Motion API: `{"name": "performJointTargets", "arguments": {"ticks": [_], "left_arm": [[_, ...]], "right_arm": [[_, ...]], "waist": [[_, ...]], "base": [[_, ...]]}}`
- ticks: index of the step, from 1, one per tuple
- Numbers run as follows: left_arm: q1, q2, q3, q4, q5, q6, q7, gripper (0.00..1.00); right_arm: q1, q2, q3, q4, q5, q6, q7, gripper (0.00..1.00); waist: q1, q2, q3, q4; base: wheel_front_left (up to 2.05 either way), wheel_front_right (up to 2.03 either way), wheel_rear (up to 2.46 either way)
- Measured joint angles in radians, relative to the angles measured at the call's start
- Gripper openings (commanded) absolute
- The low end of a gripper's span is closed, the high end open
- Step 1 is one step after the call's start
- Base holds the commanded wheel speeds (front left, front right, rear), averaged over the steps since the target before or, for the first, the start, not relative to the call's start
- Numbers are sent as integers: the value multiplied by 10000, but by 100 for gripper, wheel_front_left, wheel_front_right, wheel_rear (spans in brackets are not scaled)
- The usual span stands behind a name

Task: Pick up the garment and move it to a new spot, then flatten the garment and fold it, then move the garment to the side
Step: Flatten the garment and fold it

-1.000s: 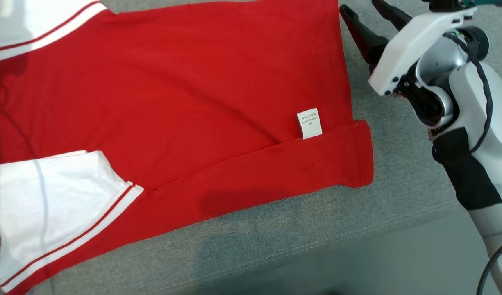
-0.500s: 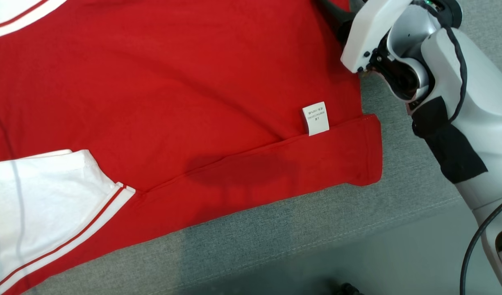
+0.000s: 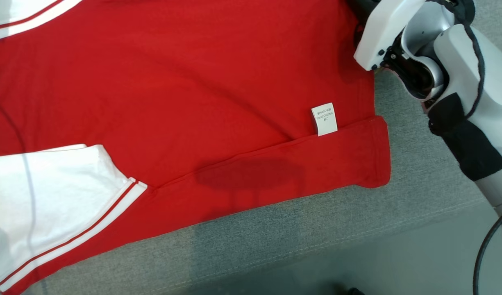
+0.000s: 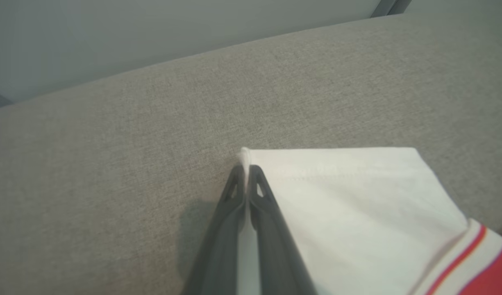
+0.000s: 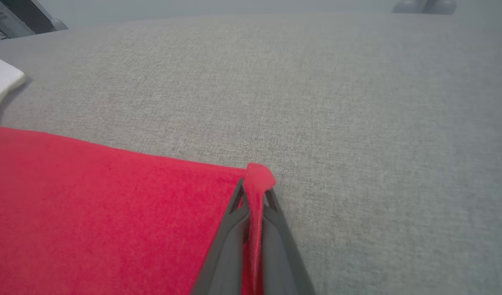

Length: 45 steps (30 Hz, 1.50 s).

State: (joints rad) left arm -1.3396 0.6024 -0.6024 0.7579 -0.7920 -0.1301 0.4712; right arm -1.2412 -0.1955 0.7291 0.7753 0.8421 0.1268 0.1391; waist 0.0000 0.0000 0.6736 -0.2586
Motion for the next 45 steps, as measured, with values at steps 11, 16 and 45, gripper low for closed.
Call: {"name": "performJointTargets", "arguments": {"ticks": [11, 16, 45], "left_arm": [[-27, -46, -675, -773, -861, 0, -418, 0], [-11, 184, -997, -1651, -1365, 0, -635, 0], [6778, 3262, -941, -9618, -2826, 1400, -5446, 0]], "right_arm": [[383, -1866, 1578, -1668, 761, 0, -696, 0], [439, -2867, 2274, -2343, 771, -2, -1260, 0], [2150, -6205, 3110, -4426, -3214, 0, -3845, 0]], "waist": [[0, 0, -319, 637], [0, 0, -496, 1001], [0, 0, -1284, 2521]], "base": [[0, 0, 0], [0, 0, 0], [0, 0, 0]]}}
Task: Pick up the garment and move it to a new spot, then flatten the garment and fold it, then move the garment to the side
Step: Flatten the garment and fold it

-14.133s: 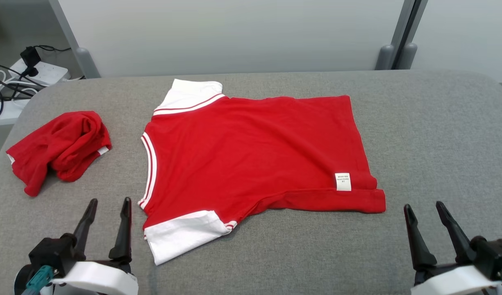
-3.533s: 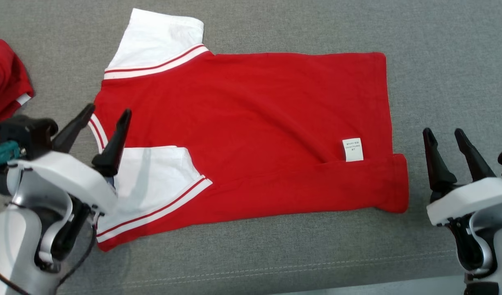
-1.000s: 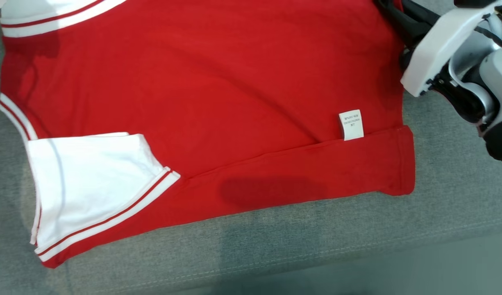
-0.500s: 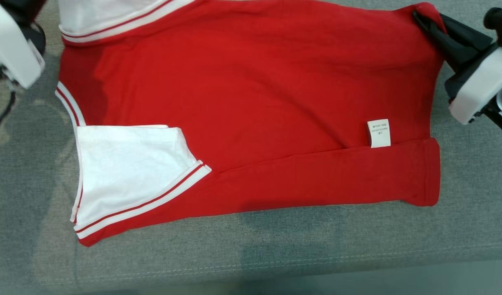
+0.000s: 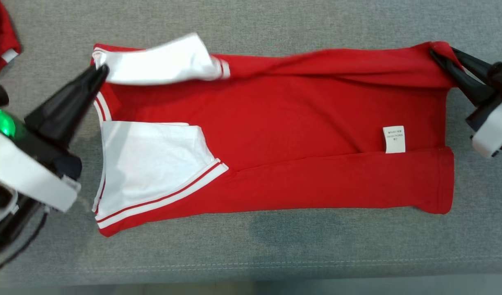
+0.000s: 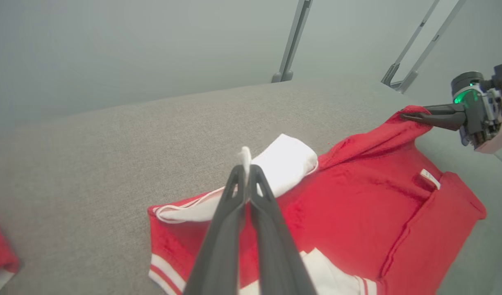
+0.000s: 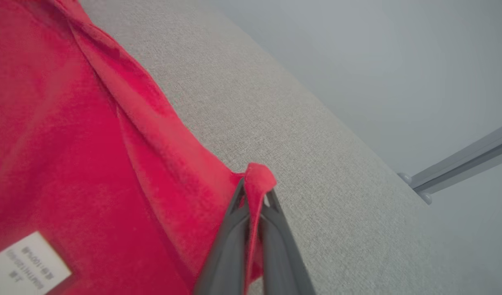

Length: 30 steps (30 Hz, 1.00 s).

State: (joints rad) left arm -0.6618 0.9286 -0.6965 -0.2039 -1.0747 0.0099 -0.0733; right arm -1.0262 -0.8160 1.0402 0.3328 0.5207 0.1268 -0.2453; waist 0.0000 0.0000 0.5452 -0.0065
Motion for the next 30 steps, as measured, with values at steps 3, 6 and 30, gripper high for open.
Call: {"name": "performJointTargets", "arguments": {"ticks": [3, 6, 30], "left_arm": [[848, 90, 27, -447, -157, 295, -500, 0], [1566, 142, -6, -700, -203, 550, -903, 0], [4371, -963, 763, -1300, -1160, 688, -1755, 0]], "right_arm": [[609, -130, -587, -213, -487, 0, -21, 0], [1195, -167, -1191, -491, -982, 0, -33, 0], [6136, 316, -5212, -3037, -4190, 10, -105, 4]], "waist": [[0, 0, -93, 87], [0, 0, -169, 160], [0, 0, -403, 390]], "base": [[0, 0, 0], [0, 0, 0], [0, 0, 0]]}}
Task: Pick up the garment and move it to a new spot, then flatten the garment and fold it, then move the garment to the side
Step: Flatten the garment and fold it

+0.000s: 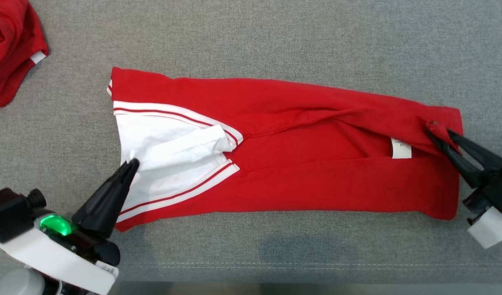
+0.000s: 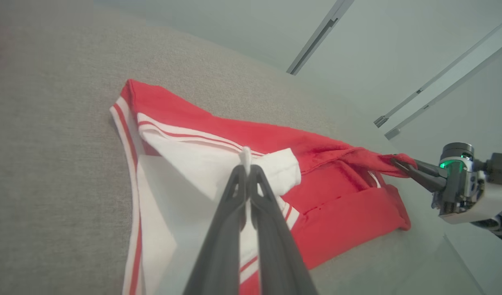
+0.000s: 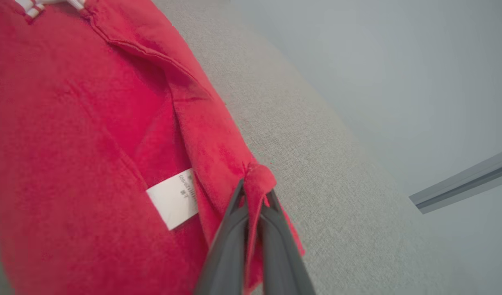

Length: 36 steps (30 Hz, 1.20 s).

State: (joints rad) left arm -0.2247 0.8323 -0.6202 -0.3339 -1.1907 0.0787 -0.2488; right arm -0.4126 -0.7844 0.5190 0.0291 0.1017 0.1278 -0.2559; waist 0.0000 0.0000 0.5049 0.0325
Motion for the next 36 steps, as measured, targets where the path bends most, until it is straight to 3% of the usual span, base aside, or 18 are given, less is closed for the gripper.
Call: {"name": "performJointTargets", "arguments": {"ticks": [1, 3, 4, 5, 6, 11, 16, 24, 31, 36], "left_arm": [[108, -50, -8, 27, -10, -21, 2, 0], [198, -94, -27, 79, -81, -88, 2, 0], [294, -169, -52, 155, -203, -86, 4, 14], [374, -253, -94, 257, -353, -75, 10, 64], [445, -322, -144, 370, -433, -67, 17, 100], [582, -610, -136, 874, -288, 401, 13, 100], [576, -627, -65, 1114, 708, 1279, 4, 100], [523, -905, 125, 1108, 2253, 2830, 2, 100], [279, -1599, 426, 1455, 2855, 3501, 0, 100], [290, -2088, 721, 1937, 3486, 3628, -27, 100]], "right_arm": [[163, 50, -86, -35, -2, 0, 0, 12], [332, 163, -288, -27, 4, 0, 0, 44], [457, 286, -454, 10, 54, 0, 0, 88], [597, 355, -564, 17, 54, 0, 0, 100], [739, 439, -669, 13, 71, 0, 0, 100], [1603, 725, -1248, -184, 146, 0, 0, 100], [2613, 1141, -1778, -600, 556, 0, 2, 100], [3418, 3402, -4105, -1185, 2255, -2, 2, 100], [3382, 4740, -4930, -550, 2608, -4, 2, 100], [3277, 5329, -5108, 372, 2602, -12, 27, 100]], "waist": [[0, 0, -20, 3], [-1, 0, -43, 8], [0, 0, -68, 10], [0, 0, -97, 11], [0, 0, -128, 15], [0, 0, -388, 60], [0, 0, -755, 105], [0, 1, -1499, -34], [0, 1, -2162, -287], [0, 0, -2659, -415]], "base": [[0, 0, 0], [0, 0, 0], [0, 0, 0], [0, 0, 0], [0, 0, 0], [0, 0, 0], [0, 0, 0], [0, 0, 0], [0, 0, 0], [0, 0, 0]]}}
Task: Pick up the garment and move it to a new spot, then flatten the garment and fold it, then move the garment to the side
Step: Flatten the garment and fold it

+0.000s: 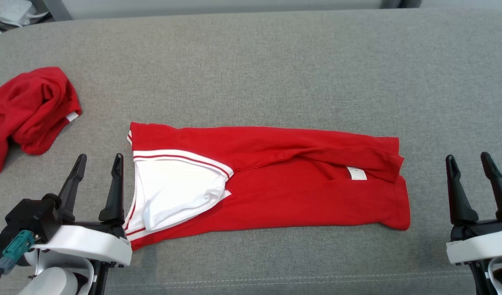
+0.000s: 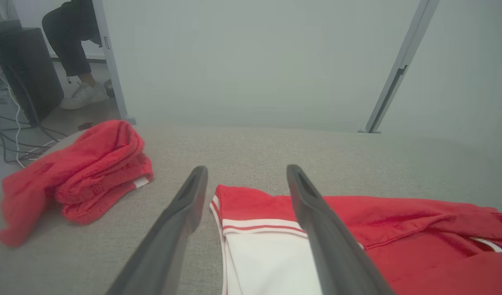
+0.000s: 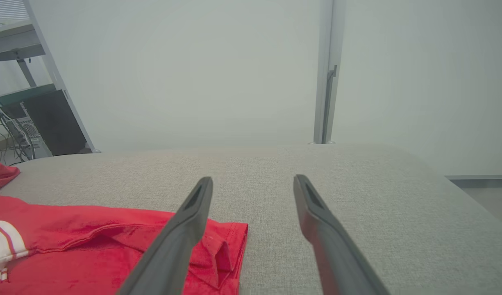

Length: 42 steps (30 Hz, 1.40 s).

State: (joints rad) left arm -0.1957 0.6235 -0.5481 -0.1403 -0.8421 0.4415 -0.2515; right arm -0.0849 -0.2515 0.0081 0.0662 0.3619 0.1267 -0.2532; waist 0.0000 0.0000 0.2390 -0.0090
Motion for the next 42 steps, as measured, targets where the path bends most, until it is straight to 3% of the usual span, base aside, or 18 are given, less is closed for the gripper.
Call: {"name": "performJointTargets", "arguments": {"ticks": [8, 16, 24, 34, 42], "left_arm": [[757, -876, 755, 479, 874, -378, 0, 100], [1564, -1962, 1960, 918, 2079, -1260, 0, 100], [1872, -2646, 2360, 1290, 2821, -2054, 0, 100], [1283, -3271, 2378, 1645, 3461, -2736, 0, 100], [838, -3636, 2293, 1916, 3774, -3189, 0, 100]], "right_arm": [[-26, 401, -59, 700, -209, 0, 351, 100], [174, 552, -40, 1133, -259, 0, 598, 100], [217, 525, -244, 1941, -153, 0, 874, 100], [-1610, -192, -169, 3975, 182, 0, 1214, 100], [-2968, -462, 690, 5476, 366, 0, 1597, 100]], "waist": [[0, 0, -787, 8], [0, 0, -1140, 235], [0, 0, -1108, 439], [0, 0, -716, 1134], [0, 0, -371, 1654]], "base": [[0, 0, 0], [0, 0, 0], [0, 0, 0], [0, 0, 0], [0, 0, 0]]}}
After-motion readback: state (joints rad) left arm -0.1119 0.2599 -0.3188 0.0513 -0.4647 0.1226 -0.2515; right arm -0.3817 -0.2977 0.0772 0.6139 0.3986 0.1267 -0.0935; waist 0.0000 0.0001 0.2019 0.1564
